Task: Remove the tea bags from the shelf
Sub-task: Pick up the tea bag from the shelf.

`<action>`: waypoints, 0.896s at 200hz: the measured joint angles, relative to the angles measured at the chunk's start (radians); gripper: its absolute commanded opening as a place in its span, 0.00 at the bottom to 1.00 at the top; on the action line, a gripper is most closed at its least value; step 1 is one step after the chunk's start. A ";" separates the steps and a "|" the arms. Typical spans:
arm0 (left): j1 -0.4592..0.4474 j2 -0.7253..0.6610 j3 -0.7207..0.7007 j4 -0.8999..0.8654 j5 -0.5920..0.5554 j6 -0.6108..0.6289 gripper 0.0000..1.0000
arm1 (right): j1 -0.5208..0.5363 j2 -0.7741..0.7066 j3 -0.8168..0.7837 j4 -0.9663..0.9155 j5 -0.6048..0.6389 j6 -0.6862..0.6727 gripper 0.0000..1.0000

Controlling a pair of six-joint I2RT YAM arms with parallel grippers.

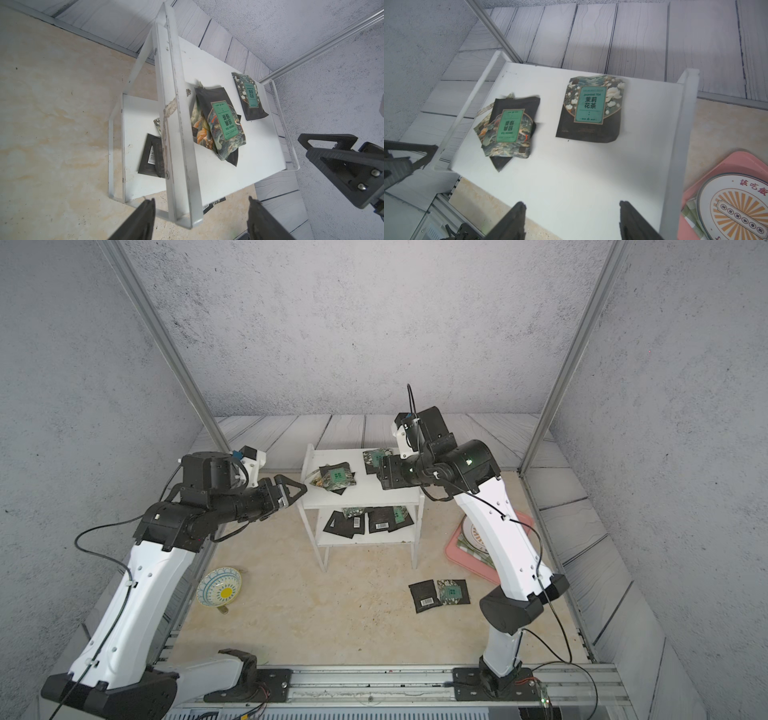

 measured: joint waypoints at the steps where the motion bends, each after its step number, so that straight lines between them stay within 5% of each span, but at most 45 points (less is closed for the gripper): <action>1: 0.000 0.001 0.000 0.000 0.000 0.000 0.74 | -0.002 0.003 0.002 0.000 -0.002 0.000 0.73; 179: 0.000 0.019 -0.040 0.016 0.000 -0.001 0.74 | -0.095 0.248 0.116 0.175 -0.111 -0.011 0.71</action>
